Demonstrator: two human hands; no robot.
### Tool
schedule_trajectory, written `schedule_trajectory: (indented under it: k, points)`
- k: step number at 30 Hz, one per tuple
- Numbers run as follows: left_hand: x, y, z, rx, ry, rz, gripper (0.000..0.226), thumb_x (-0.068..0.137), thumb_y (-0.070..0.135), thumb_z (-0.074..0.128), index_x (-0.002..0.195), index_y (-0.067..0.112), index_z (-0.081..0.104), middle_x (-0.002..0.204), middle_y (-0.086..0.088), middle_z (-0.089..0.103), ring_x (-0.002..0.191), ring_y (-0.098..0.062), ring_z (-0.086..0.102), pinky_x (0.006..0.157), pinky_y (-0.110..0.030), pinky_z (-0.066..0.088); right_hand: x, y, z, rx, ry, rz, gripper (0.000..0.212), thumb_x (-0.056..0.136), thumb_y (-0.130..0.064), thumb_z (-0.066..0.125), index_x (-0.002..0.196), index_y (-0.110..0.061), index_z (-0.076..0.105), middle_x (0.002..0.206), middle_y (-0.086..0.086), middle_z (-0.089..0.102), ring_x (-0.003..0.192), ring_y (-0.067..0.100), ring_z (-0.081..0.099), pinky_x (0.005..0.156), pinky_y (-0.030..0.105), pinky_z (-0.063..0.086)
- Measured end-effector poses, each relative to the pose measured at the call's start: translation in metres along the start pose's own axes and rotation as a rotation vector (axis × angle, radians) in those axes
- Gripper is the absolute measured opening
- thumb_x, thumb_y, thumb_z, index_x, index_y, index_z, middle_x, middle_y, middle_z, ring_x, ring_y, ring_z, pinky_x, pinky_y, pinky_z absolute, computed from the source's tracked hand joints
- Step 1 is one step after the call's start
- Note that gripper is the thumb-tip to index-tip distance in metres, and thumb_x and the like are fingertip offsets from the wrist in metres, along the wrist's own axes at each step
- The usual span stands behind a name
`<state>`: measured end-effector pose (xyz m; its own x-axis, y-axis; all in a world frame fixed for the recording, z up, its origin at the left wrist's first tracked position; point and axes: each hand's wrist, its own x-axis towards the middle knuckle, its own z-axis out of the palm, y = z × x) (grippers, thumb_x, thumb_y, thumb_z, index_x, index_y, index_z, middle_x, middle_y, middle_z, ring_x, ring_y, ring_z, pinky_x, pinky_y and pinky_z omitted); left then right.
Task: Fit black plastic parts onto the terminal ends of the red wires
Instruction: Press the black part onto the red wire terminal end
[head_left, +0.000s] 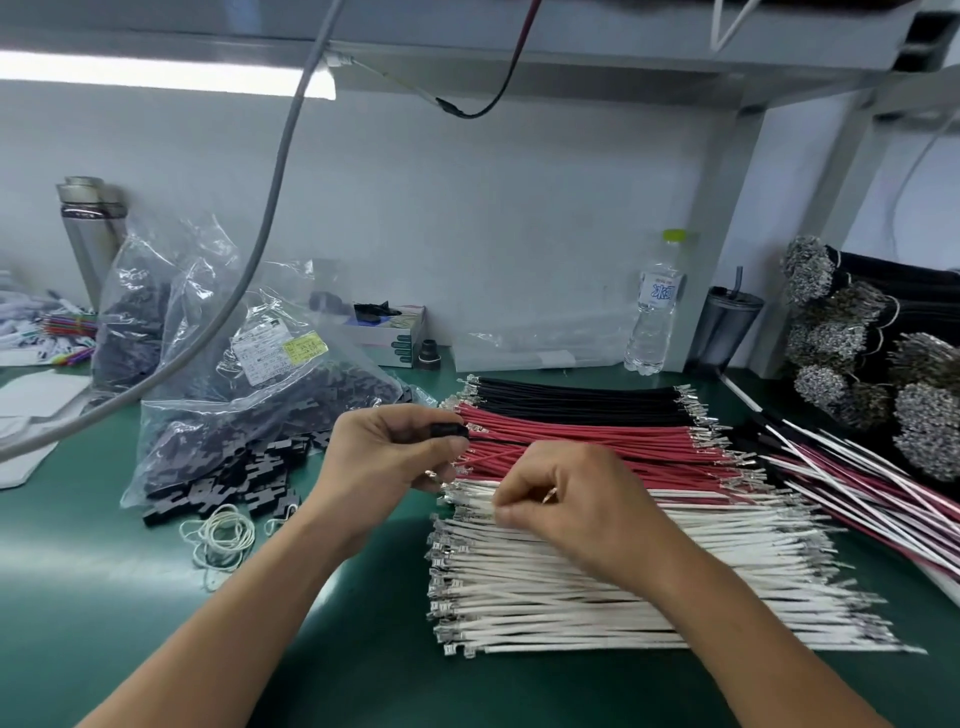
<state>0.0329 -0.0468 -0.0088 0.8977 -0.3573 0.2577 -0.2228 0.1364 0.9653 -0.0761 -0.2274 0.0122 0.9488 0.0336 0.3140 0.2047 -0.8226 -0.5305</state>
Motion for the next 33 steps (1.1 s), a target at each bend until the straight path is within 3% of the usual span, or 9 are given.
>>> schedule_trajectory:
  k: [3,12,19,26,31,33]
  points:
    - [-0.001,0.003,-0.001,-0.054,-0.019,-0.025,0.025,0.065,0.010,0.085,0.089,0.009,0.083,0.079,-0.020,0.077,0.061,-0.020,0.073,0.057,-0.025,0.060,0.011,0.002,-0.009,0.068,0.150,-0.013,0.007,0.088,-0.025,0.076,0.082,-0.028,0.074,0.079,-0.014,0.067,0.074,0.003,0.062,0.069,0.028,0.053]
    - [-0.002,0.007,-0.003,-0.105,-0.046,-0.070,0.026,0.063,0.007,0.085,0.089,0.007,0.082,0.079,-0.020,0.077,0.062,-0.022,0.074,0.060,-0.027,0.061,0.004,0.004,0.011,-0.081,0.468,-0.174,0.004,0.092,-0.020,0.072,0.092,-0.023,0.074,0.086,-0.015,0.058,0.073,0.006,0.059,0.061,0.026,0.050]
    - [-0.005,0.008,-0.001,-0.094,-0.078,-0.071,0.028,0.062,0.008,0.085,0.090,0.006,0.082,0.079,-0.022,0.076,0.062,-0.022,0.073,0.061,-0.027,0.063,0.004,0.003,0.013,-0.209,0.542,-0.209,0.001,0.089,-0.020,0.076,0.088,-0.020,0.077,0.081,-0.011,0.057,0.068,0.005,0.053,0.055,0.020,0.047]
    - [-0.006,0.008,-0.002,-0.031,-0.094,-0.039,0.028,0.060,0.010,0.086,0.088,0.008,0.083,0.081,-0.021,0.077,0.063,-0.022,0.073,0.062,-0.026,0.062,0.005,0.001,0.016,-0.309,0.549,-0.303,0.002,0.089,-0.014,0.075,0.087,-0.013,0.075,0.081,-0.006,0.057,0.071,0.011,0.054,0.055,0.030,0.050]
    - [-0.008,0.006,0.000,0.031,-0.170,-0.024,0.027,0.064,0.010,0.086,0.091,0.009,0.083,0.084,-0.022,0.077,0.064,-0.023,0.073,0.066,-0.029,0.064,0.008,0.004,0.021,-0.008,0.415,-0.197,0.004,0.089,-0.016,0.074,0.092,-0.015,0.076,0.086,-0.010,0.056,0.076,0.006,0.057,0.066,0.025,0.049]
    - [-0.008,0.007,0.000,0.047,-0.169,-0.024,0.028,0.064,0.012,0.086,0.092,0.009,0.083,0.085,-0.023,0.077,0.064,-0.024,0.073,0.067,-0.030,0.064,0.007,0.006,0.021,0.005,0.397,-0.199,0.004,0.089,-0.017,0.075,0.093,-0.016,0.076,0.087,-0.012,0.056,0.077,0.005,0.057,0.067,0.021,0.048]
